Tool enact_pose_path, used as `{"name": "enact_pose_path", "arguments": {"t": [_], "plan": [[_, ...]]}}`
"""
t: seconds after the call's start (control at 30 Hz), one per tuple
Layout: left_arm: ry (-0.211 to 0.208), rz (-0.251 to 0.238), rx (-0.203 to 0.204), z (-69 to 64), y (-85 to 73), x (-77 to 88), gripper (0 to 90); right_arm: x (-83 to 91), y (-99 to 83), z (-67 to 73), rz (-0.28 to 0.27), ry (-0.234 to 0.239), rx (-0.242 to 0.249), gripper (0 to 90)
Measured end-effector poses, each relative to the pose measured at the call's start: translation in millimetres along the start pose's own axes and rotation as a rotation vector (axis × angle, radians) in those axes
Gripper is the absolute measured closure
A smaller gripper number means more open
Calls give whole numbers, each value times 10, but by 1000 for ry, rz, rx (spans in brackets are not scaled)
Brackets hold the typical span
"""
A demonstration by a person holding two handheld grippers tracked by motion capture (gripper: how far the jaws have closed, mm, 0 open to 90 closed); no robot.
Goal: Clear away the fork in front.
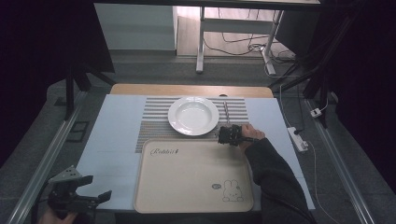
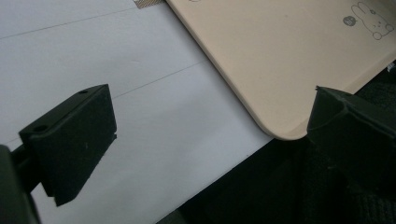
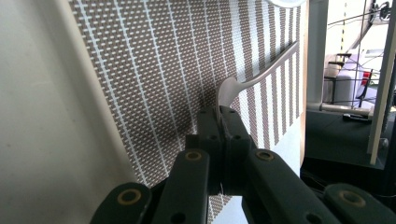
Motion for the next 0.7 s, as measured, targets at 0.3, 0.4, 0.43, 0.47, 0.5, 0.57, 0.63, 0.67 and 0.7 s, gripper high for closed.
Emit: {"name": "enact_pose_path", "arguments": {"t": [0.3, 0.4, 0.43, 0.47, 0.5, 0.57, 0.63, 0.67, 0.7], "plan": [[0, 1, -2, -1, 1, -2, 15, 80, -12, -51, -14, -28, -42, 898], [-1, 2, -4, -1, 2, -4, 15, 102, -18, -52, -19, -20, -49, 898], [0, 2, -4, -1, 3, -4, 15, 131, -22, -49, -22, -24, -63, 898], [0, 1, -4, 0, 3, -4, 15, 131, -22, -49, -22, -24, -63, 898], [0, 2, -4, 0, 3, -4, 15, 170, -22, -59, -32, -49, -75, 898], [-1, 2, -4, 0, 3, -4, 14, 216, -28, -74, -48, -39, -100, 898], [-2, 2, -5, -2, 4, -5, 13, 269, -39, -81, -56, -47, -121, 898], [-2, 3, -6, -4, 4, -5, 13, 269, -39, -81, -56, -47, -121, 898], [-2, 3, -7, -6, 5, -6, 13, 295, -48, -89, -64, -42, -128, 898]]}}
Point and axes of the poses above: each handheld gripper's, and its own axes: x roughly backward along the jaws, y roughly out of its top, z roughly to its left, the point moved 1 cm from there along -x, roughly forward along the jaws, and after that the axes turned 10 degrees about -z, right-handed, at the moved point
